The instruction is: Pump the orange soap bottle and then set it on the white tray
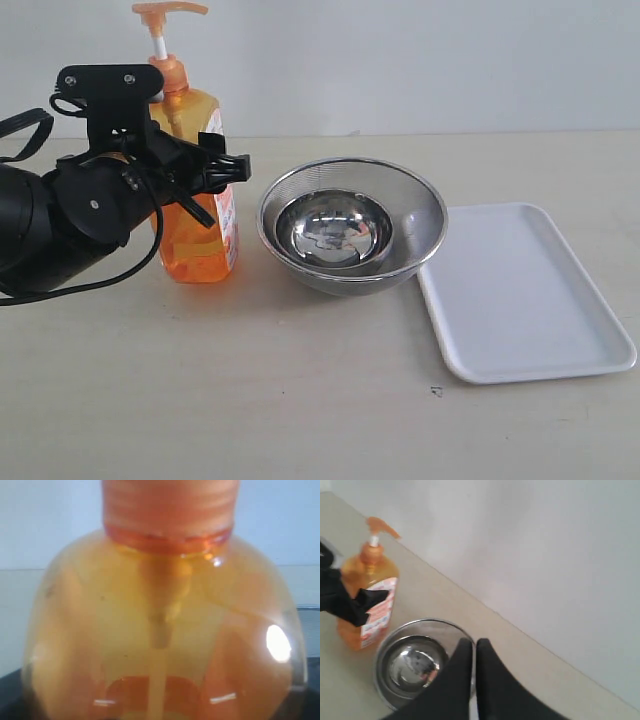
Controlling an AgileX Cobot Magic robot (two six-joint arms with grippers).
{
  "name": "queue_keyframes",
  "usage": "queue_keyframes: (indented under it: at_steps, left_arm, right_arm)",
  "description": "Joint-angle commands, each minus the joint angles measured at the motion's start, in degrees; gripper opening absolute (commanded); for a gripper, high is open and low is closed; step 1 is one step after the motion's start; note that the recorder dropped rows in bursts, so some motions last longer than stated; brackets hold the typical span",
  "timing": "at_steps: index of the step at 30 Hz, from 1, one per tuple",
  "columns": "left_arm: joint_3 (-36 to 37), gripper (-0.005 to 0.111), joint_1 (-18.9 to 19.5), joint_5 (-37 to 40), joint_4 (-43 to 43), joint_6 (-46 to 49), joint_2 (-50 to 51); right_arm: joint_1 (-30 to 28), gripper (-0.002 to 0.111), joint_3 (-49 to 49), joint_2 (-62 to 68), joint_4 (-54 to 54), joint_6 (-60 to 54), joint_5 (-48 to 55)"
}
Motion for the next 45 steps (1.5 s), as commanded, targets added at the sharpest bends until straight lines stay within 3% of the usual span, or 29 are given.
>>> queue_keyframes:
  at_steps: [1,4,13,24,31,37,45]
  left_arm:
    - [-0.27,0.005,-0.1,-3.44,0.82,0.72,-1.31]
    - [-0.27,0.005,-0.1,-3.32,0.82,0.84,-1.31]
    - [-0.27,0.005,-0.1,-1.77,0.82,0.84,-1.31]
    - [-0.27,0.005,-0.1,-1.07,0.82,0.84,-2.56]
    - [-0.27,0.005,-0.1,-1.07,0.82,1.99,-2.72]
    - [-0.27,0.005,-0.1,-1.07,0.82,1.99,-2.72]
    - [-0.27,0.005,-0.1,-1.07,0.82,2.42,-2.72]
  right_arm:
    - [-0.04,0.0,11.08,-5.94,-25.09,25.19,-3.89]
    - [-0.04,0.0,15.66,-8.78,-36.76,36.8,-1.46]
    - [-0.04,0.0,16.95,-11.86,-35.78,33.12,1.39]
    - [-0.04,0.0,20.98,-11.31,2.49,-0.69,-14.1]
    - [-0.04,0.0,21.68,-10.73,12.78,-14.79,-13.45]
    - [-0.04,0.0,21.68,-10.73,30.4,-34.15,-10.91]
    - [-0.04,0.0,21.68,-10.73,49.59,-51.75,-10.89]
